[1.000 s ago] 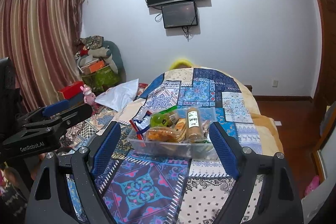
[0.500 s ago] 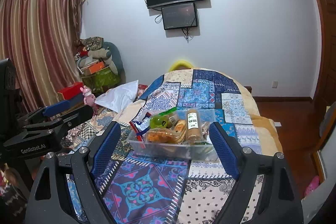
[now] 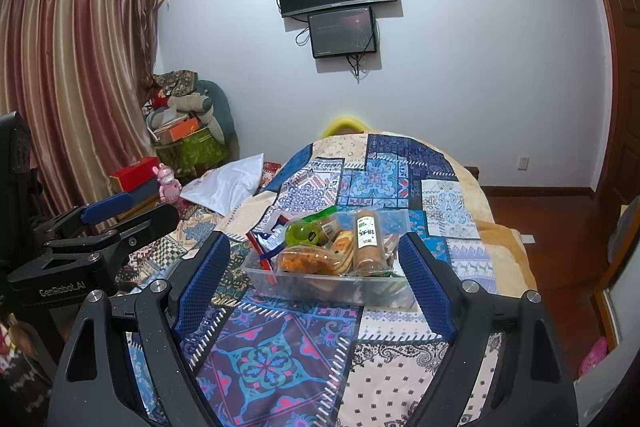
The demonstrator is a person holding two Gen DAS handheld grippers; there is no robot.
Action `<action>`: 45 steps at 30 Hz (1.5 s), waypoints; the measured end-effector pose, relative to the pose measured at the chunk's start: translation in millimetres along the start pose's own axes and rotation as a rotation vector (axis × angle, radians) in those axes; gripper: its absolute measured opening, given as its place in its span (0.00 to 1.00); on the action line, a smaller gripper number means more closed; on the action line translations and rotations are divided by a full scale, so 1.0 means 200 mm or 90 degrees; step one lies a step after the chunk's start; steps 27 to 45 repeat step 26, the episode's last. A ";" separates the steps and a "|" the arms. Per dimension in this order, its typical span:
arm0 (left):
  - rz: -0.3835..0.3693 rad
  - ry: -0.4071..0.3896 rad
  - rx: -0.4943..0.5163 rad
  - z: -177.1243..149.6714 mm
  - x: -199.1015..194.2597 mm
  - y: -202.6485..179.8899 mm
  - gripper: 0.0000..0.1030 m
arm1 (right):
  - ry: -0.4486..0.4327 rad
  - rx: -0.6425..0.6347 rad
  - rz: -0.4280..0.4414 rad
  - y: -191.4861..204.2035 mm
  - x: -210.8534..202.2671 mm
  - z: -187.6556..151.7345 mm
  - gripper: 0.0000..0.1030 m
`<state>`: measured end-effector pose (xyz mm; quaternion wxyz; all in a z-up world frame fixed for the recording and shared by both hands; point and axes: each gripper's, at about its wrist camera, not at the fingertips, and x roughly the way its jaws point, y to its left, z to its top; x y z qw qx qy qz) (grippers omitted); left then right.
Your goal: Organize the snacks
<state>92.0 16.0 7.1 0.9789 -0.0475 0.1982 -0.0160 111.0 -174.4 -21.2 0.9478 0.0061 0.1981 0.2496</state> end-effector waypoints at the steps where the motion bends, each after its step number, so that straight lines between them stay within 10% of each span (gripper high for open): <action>1: -0.001 0.000 0.000 0.00 0.00 0.00 0.98 | 0.000 0.000 0.000 0.00 0.00 0.00 0.82; 45: -0.015 0.013 0.008 -0.03 0.01 -0.01 0.99 | 0.007 -0.004 0.002 -0.02 0.03 0.00 0.82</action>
